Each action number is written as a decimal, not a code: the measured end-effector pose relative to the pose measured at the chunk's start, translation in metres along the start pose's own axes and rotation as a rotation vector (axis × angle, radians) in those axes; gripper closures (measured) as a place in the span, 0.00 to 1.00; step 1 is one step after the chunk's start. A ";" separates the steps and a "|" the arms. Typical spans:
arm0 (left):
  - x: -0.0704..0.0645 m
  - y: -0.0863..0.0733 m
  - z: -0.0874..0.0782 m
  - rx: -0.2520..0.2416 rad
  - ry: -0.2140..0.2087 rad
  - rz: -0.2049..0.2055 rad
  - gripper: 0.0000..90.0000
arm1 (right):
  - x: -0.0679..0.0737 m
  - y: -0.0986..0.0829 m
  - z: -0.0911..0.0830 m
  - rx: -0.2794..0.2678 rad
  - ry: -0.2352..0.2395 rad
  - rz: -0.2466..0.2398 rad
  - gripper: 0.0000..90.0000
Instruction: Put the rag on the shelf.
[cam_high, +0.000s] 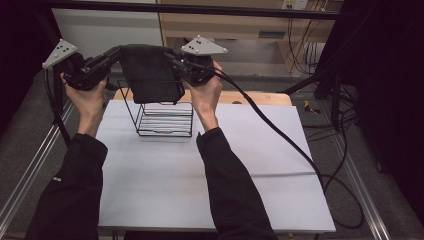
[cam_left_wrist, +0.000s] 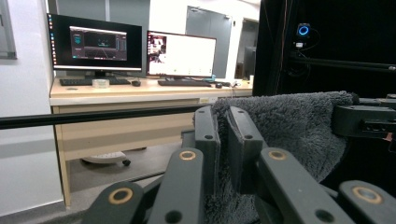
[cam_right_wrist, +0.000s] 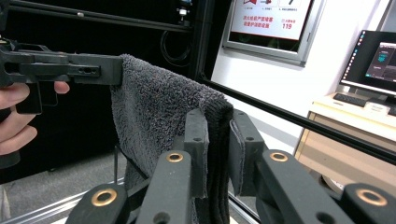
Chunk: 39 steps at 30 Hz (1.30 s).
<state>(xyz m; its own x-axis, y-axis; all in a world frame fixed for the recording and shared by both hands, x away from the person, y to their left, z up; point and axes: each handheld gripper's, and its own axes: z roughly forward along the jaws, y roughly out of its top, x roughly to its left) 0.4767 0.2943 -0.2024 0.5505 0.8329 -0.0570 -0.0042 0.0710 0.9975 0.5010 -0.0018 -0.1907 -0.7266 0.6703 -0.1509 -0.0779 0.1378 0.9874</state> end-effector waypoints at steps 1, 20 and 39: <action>-0.001 -0.001 -0.001 -0.001 0.000 0.002 0.92 | 0.001 0.000 -0.001 0.003 -0.001 -0.006 0.89; -0.004 -0.019 -0.020 -0.002 0.000 0.013 0.92 | 0.023 -0.008 -0.009 0.020 0.004 -0.066 0.89; -0.018 -0.031 -0.038 0.124 -0.027 0.005 0.91 | 0.026 -0.029 -0.021 0.116 0.074 0.040 0.88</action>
<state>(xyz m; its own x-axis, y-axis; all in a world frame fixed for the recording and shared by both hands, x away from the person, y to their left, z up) 0.4357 0.2980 -0.2340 0.5731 0.8178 -0.0526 0.0954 -0.0028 0.9954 0.4702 -0.0041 -0.2218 -0.7759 0.6222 -0.1037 0.0282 0.1984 0.9797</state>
